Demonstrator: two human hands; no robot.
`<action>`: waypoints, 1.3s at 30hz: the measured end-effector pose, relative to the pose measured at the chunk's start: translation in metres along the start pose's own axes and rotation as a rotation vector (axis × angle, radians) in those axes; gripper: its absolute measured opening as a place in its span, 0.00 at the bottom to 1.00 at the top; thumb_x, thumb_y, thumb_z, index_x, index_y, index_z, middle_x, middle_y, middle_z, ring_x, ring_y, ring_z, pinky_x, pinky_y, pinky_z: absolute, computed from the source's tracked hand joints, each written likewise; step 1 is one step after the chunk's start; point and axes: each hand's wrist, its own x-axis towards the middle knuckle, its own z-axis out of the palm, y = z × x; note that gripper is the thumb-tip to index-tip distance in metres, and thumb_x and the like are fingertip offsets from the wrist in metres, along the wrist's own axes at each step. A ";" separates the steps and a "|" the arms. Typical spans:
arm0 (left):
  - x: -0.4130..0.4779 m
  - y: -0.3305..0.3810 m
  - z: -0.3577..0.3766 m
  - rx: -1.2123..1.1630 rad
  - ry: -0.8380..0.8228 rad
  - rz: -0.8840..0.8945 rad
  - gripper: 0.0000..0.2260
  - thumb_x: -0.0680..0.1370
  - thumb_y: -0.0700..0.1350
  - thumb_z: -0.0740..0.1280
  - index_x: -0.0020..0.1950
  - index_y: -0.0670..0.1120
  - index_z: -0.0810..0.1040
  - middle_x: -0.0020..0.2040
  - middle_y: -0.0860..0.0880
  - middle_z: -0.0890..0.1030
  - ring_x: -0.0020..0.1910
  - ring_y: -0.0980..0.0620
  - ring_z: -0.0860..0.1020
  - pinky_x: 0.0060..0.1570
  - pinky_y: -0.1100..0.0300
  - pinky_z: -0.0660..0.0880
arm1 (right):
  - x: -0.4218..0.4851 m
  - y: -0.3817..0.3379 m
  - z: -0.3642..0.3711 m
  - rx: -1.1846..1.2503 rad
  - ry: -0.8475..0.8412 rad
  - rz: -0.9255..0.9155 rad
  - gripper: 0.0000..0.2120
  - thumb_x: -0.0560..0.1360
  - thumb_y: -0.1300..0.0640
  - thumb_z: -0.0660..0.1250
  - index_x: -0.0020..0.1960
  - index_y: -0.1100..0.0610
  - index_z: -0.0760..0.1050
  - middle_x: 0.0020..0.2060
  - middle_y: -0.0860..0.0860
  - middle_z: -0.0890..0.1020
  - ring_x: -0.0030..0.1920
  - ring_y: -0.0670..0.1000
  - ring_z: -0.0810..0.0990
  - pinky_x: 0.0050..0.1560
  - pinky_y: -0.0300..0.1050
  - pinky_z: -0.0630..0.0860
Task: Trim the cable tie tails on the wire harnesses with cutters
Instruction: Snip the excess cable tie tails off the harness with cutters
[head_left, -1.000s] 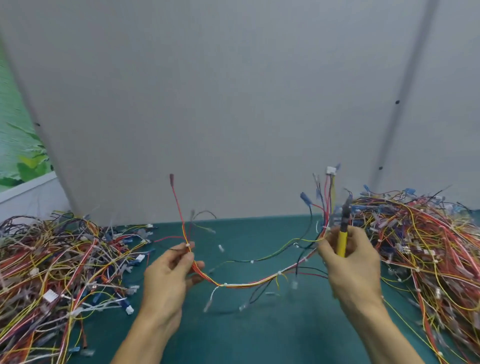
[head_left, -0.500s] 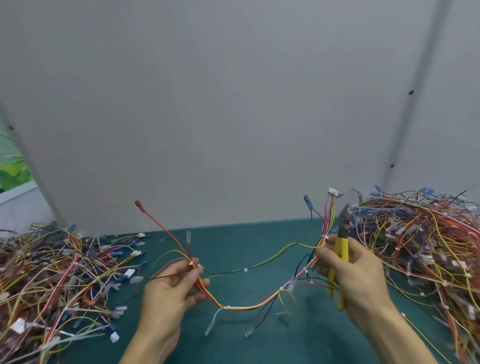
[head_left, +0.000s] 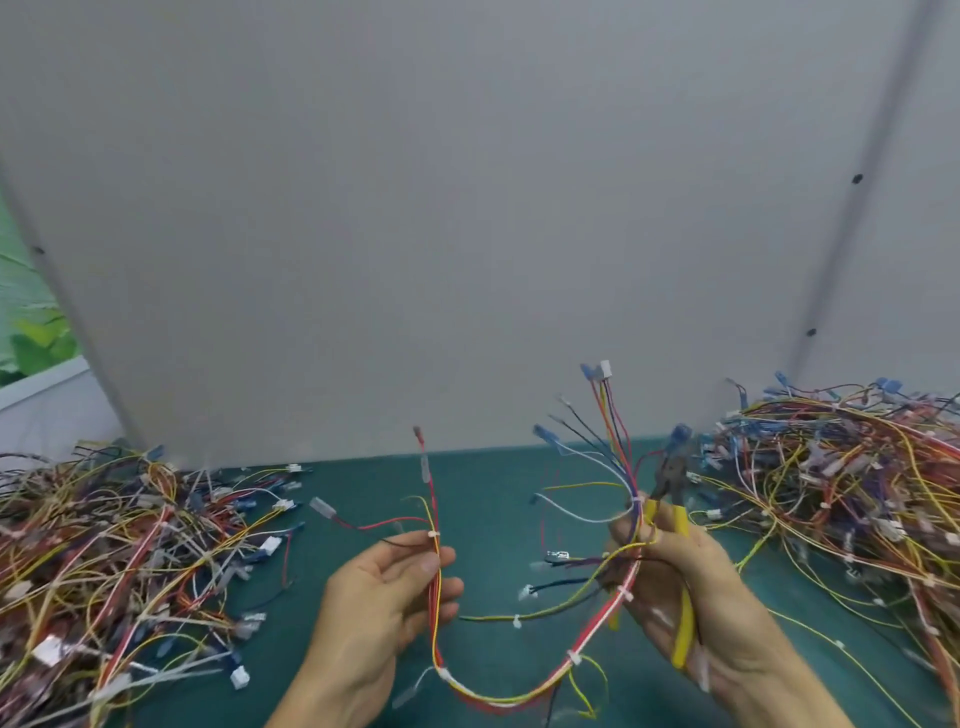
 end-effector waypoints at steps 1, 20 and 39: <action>-0.001 -0.001 0.002 -0.003 -0.034 -0.023 0.06 0.74 0.31 0.66 0.50 0.37 0.78 0.41 0.41 0.85 0.31 0.45 0.82 0.27 0.58 0.79 | -0.001 0.003 0.004 0.047 -0.049 0.018 0.07 0.61 0.68 0.71 0.37 0.59 0.79 0.32 0.54 0.75 0.27 0.52 0.75 0.29 0.44 0.77; 0.011 0.013 -0.011 -0.361 0.165 -0.038 0.09 0.78 0.33 0.62 0.45 0.45 0.77 0.29 0.52 0.81 0.27 0.57 0.80 0.32 0.60 0.80 | 0.005 -0.009 -0.001 0.113 0.639 0.073 0.07 0.75 0.68 0.65 0.40 0.60 0.72 0.25 0.55 0.76 0.22 0.50 0.77 0.23 0.44 0.78; 0.007 0.005 -0.004 -0.209 0.164 -0.162 0.04 0.76 0.37 0.66 0.44 0.44 0.78 0.32 0.49 0.83 0.31 0.51 0.81 0.32 0.56 0.81 | -0.004 -0.054 0.032 -0.181 0.580 -0.413 0.08 0.76 0.65 0.67 0.39 0.58 0.76 0.28 0.52 0.77 0.29 0.49 0.77 0.29 0.43 0.78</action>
